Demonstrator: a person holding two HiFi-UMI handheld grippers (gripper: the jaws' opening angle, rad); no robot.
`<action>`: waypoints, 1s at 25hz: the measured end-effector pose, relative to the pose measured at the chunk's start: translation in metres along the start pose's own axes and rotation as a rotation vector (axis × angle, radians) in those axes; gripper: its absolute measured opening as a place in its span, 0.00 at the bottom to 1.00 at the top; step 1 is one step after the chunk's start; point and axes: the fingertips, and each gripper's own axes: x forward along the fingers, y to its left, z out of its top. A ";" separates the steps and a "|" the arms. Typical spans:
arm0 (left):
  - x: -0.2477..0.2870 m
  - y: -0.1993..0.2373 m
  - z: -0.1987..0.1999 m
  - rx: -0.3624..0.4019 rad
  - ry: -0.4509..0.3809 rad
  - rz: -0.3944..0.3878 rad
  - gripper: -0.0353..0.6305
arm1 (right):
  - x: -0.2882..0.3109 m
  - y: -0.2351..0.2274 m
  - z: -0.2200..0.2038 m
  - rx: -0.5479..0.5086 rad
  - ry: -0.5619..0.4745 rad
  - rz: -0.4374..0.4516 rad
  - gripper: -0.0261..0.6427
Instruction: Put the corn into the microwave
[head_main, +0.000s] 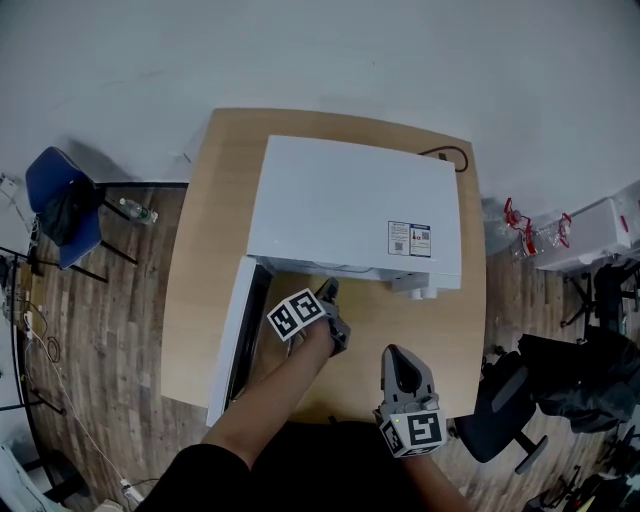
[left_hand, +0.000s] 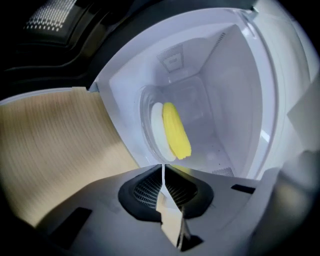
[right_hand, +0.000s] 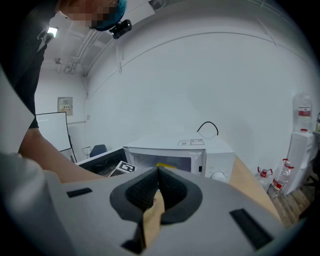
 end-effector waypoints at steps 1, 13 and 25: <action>-0.007 -0.003 -0.005 0.035 0.011 -0.007 0.09 | -0.003 0.002 0.002 0.000 -0.007 0.000 0.13; -0.129 -0.078 -0.050 0.426 -0.010 -0.161 0.09 | -0.066 0.009 0.005 0.068 -0.077 -0.138 0.13; -0.291 -0.191 -0.135 1.081 -0.257 -0.342 0.09 | -0.128 0.052 0.011 0.028 -0.131 -0.012 0.13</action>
